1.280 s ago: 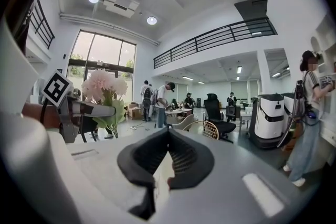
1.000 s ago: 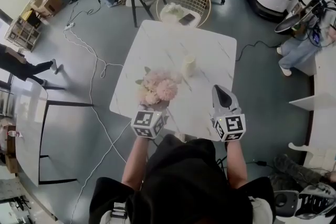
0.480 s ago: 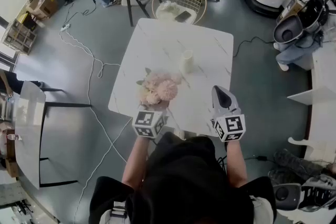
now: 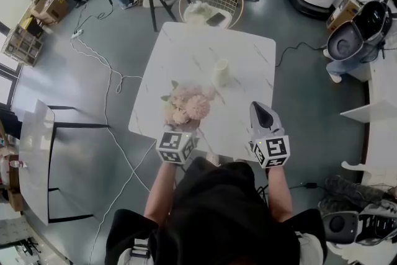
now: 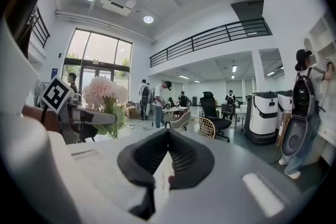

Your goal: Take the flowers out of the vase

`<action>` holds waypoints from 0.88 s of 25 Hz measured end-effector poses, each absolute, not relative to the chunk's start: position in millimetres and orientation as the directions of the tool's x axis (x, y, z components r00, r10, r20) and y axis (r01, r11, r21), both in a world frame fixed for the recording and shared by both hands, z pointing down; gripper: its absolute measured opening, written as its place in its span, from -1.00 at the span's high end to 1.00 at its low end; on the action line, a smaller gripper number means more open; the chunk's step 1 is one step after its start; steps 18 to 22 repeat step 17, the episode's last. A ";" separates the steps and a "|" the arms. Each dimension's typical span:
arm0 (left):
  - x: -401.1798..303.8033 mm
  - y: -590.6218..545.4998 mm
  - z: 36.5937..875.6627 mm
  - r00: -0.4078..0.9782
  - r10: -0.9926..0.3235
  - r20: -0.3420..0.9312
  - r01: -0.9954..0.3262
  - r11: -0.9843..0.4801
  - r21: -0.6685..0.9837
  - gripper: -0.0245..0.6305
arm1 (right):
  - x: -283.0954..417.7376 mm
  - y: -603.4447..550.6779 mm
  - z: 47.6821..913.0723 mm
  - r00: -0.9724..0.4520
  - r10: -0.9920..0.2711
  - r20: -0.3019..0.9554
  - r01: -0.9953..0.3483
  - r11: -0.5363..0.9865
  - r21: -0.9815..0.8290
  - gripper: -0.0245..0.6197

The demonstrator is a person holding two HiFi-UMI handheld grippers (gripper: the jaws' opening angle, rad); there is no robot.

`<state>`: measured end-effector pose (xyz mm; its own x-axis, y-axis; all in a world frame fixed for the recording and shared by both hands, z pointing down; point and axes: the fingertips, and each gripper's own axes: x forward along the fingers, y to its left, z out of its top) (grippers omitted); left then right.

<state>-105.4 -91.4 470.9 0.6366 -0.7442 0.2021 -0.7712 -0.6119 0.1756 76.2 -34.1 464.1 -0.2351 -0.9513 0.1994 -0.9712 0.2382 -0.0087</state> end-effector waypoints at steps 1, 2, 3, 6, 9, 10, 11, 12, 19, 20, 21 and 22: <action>-108.1 -89.5 470.6 0.637 -0.744 0.201 -0.771 -0.612 0.175 0.40 | 73.5 -32.1 463.2 -0.235 -0.952 0.199 -0.971 0.238 -0.009 0.92; -109.9 -88.4 470.0 0.637 -0.744 0.199 -0.771 -0.613 0.175 0.41 | 71.6 -30.9 462.6 -0.234 -0.952 0.197 -0.971 0.237 -0.009 0.92; -109.8 -89.0 469.6 0.638 -0.744 0.198 -0.770 -0.614 0.174 0.41 | 71.4 -31.6 462.6 -0.234 -0.952 0.196 -0.972 0.237 -0.009 0.92; -100.4 -96.7 470.1 0.641 -0.741 0.200 -0.767 -0.618 0.172 0.40 | 79.2 -40.6 465.6 -0.233 -0.952 0.198 -0.972 0.236 -0.010 0.92; -95.1 -98.5 469.5 0.643 -0.739 0.202 -0.766 -0.620 0.170 0.41 | 84.0 -42.6 467.5 -0.232 -0.952 0.200 -0.972 0.234 -0.011 0.92; -94.4 -98.2 470.2 0.643 -0.739 0.202 -0.766 -0.621 0.169 0.41 | 84.8 -42.2 467.3 -0.231 -0.952 0.199 -0.972 0.233 -0.012 0.92; -93.8 -97.9 470.5 0.644 -0.738 0.202 -0.765 -0.622 0.168 0.41 | 85.4 -41.8 467.1 -0.231 -0.953 0.199 -0.972 0.233 -0.013 0.92; -93.5 -97.5 470.9 0.644 -0.737 0.203 -0.765 -0.622 0.167 0.41 | 85.7 -41.3 467.0 -0.231 -0.953 0.199 -0.973 0.232 -0.014 0.92; -102.6 -90.3 470.1 0.647 -0.736 0.199 -0.763 -0.626 0.165 0.41 | 76.8 -33.7 465.9 -0.230 -0.952 0.204 -0.972 0.233 -0.012 0.92; -102.6 -90.3 470.1 0.647 -0.736 0.199 -0.763 -0.626 0.165 0.41 | 76.8 -33.7 465.9 -0.230 -0.952 0.204 -0.972 0.233 -0.012 0.92; -102.6 -90.3 470.1 0.647 -0.736 0.199 -0.763 -0.626 0.165 0.41 | 76.8 -33.7 465.9 -0.230 -0.952 0.204 -0.972 0.233 -0.012 0.92; -102.6 -90.3 470.1 0.647 -0.736 0.199 -0.763 -0.626 0.165 0.41 | 76.8 -33.7 465.9 -0.230 -0.952 0.204 -0.972 0.233 -0.012 0.92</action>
